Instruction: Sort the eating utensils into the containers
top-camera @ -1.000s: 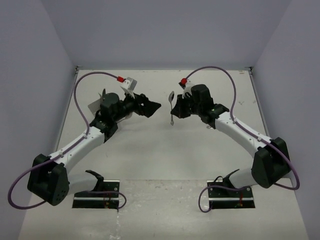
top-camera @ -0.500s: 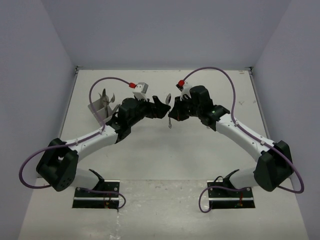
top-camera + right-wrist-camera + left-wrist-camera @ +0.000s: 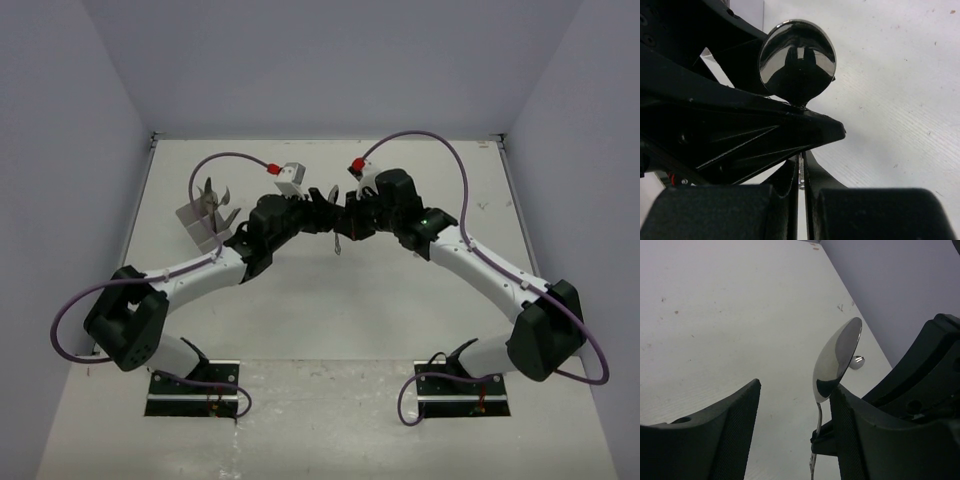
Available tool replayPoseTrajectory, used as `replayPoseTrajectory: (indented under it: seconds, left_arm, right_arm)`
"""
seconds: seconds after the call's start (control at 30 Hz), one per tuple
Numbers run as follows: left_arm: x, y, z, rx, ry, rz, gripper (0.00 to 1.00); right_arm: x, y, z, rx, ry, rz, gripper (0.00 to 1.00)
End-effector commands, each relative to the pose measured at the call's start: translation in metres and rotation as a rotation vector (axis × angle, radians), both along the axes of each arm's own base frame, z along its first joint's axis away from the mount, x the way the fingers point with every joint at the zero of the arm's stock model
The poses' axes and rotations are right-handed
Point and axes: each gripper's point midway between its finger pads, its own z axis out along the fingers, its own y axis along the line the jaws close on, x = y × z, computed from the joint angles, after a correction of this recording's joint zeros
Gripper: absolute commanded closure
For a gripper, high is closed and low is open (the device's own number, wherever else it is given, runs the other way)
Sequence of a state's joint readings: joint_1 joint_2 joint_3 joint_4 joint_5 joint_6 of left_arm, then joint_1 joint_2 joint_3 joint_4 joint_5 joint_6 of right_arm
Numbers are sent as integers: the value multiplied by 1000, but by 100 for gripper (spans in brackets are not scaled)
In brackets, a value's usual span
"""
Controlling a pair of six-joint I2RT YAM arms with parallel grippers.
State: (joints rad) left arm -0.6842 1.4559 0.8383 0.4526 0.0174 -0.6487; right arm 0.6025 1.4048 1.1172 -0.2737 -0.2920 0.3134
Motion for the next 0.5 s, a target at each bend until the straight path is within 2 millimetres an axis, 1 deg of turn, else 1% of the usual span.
replayPoseTrajectory:
  seconds: [0.0, 0.07, 0.13, 0.17, 0.2, 0.23, 0.27, 0.3, 0.33, 0.37, 0.4, 0.43, 0.47]
  left_arm:
    - [10, -11, 28, -65, -54, 13, 42]
    - [7, -17, 26, -69, -51, -23, 45]
    - [7, -21, 27, -69, -51, -40, 55]
    - [7, -24, 28, -67, -48, -55, 62]
    - [7, -25, 24, -52, -35, -62, 87]
    - [8, -28, 28, -50, -41, -70, 98]
    - [7, -28, 27, -34, -50, -79, 100]
    - [6, -27, 31, -27, -73, -88, 100]
    - [3, -29, 36, -19, -100, -116, 100]
    - [0, -30, 36, 19, -136, -148, 100]
    - [1, -31, 47, 37, -170, -167, 100]
    - [-1, -30, 48, 93, -202, -187, 100]
    - [-1, -29, 54, 112, -229, -197, 100]
  right_arm:
    - [8, 8, 22, 13, -74, 11, 100]
    - [9, 8, 22, 10, -79, 16, 100]
    - [9, 9, 19, 1, -75, 17, 100]
    - [11, 8, 19, -2, -78, 13, 100]
    - [11, 7, 17, -11, -72, 11, 100]
    - [14, 6, 18, -18, -78, -4, 100]
    - [14, 6, 15, -30, -67, -7, 100]
    - [15, 6, 17, -34, -67, -11, 100]
    - [17, 4, 17, -38, -63, -20, 95]
    - [16, 5, 18, -36, -58, -18, 90]
    - [14, 6, 22, -23, -65, -8, 83]
    - [12, 7, 24, -15, -66, -1, 73]
    - [11, 7, 27, -7, -68, 5, 64]
